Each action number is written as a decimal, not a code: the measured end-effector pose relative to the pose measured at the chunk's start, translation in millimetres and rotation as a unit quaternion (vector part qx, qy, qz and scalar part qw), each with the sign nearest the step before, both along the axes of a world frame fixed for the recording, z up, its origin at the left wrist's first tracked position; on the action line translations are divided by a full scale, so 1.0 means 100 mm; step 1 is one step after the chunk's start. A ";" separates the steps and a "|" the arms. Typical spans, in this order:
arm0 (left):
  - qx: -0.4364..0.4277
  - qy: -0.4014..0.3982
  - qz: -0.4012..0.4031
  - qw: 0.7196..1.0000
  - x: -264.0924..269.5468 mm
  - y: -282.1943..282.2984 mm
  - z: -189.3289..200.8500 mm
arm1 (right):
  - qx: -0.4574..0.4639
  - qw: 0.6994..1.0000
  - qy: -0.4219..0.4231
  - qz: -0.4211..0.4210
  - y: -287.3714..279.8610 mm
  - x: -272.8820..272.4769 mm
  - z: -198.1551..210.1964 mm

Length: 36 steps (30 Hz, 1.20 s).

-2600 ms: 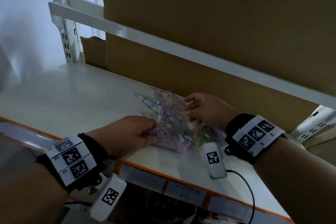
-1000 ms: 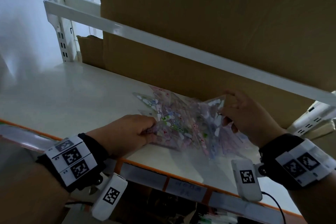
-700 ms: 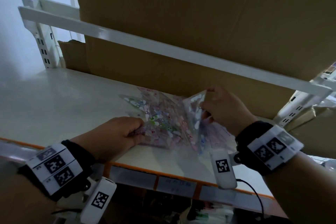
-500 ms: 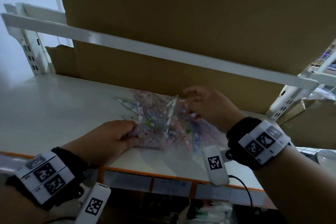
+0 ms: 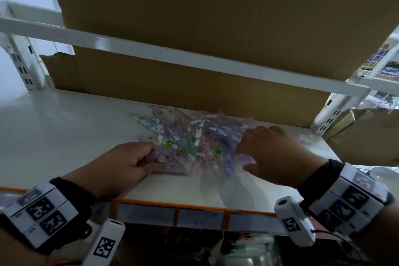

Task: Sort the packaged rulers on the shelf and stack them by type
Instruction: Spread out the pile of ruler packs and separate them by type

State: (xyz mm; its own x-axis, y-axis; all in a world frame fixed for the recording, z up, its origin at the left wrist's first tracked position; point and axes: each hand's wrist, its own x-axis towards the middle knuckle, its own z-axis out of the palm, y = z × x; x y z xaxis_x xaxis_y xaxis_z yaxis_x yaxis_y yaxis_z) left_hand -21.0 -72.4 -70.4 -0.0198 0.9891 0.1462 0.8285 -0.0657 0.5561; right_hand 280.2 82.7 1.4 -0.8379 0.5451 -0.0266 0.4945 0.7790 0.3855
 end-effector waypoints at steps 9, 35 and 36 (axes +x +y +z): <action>0.002 0.009 0.005 1.000 -0.02 0.00 -0.03 | -0.036 0.978 0.197 0.056 -0.17 -0.04 0.09; 0.005 0.025 0.004 1.000 -0.03 0.01 -0.04 | -0.267 0.937 0.205 -0.098 0.39 -0.13 0.19; 0.005 0.020 0.004 1.000 -0.03 0.01 -0.04 | -0.259 0.938 0.194 -0.126 0.45 -0.17 0.19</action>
State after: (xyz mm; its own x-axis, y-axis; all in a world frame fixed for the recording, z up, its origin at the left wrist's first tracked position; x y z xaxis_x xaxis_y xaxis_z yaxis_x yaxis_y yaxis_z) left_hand -23.5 -71.1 -74.3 -0.0214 0.9873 0.1575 0.8509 -0.0647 0.5213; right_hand 263.7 127.5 20.7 -0.6858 0.7251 -0.0628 0.7128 0.6517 -0.2591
